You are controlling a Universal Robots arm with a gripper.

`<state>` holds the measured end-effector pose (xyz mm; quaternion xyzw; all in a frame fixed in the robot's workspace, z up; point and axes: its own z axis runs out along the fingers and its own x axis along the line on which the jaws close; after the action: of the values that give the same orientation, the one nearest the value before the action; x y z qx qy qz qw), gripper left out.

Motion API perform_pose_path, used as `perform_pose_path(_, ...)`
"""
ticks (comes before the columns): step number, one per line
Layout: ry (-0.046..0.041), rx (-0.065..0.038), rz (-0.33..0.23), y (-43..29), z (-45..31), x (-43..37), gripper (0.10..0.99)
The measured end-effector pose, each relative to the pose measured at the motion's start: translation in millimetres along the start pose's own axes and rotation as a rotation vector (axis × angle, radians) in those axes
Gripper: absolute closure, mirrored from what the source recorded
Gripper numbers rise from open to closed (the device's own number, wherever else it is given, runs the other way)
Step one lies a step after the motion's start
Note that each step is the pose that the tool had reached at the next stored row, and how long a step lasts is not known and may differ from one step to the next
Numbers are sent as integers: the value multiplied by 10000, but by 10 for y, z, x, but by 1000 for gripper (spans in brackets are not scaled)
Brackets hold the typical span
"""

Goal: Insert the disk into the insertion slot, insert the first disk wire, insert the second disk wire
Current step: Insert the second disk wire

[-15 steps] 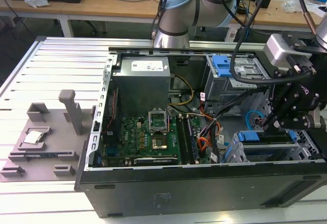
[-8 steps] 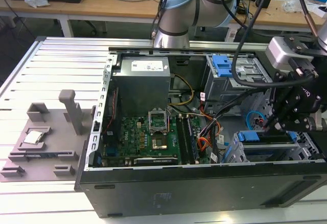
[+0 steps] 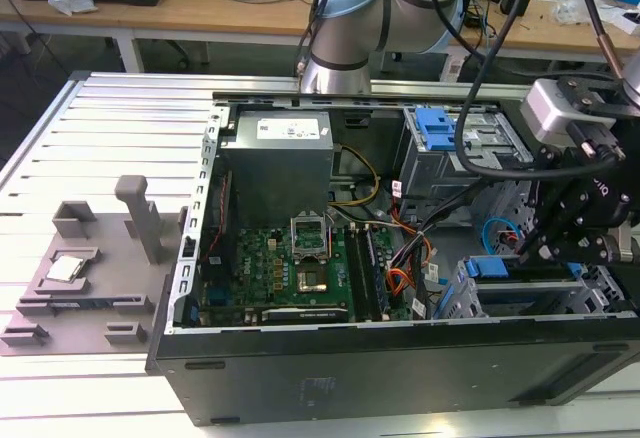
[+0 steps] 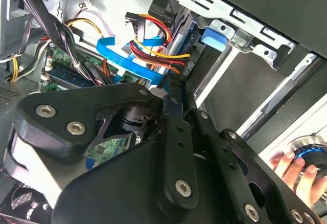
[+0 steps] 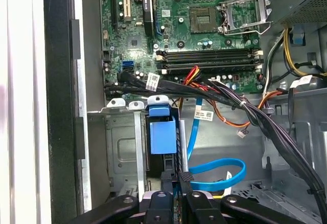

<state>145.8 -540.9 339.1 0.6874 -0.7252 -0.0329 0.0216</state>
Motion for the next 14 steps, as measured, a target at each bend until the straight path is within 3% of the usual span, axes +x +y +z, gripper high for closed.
perform_pose_path(5,0,1,0,-2,25,3,922)
perform_pose_path(6,-2,0,0,-2,27,3,847)
perform_pose_path(8,-8,0,0,0,6,2,847)
perform_pose_path(10,-2,1,0,17,-203,-8,847)
perform_pose_path(11,1,3,1,23,-272,-21,847)
perform_pose_path(12,0,3,0,34,-410,-36,980)
perform_pose_path(14,-3,4,-1,40,-488,-38,980)
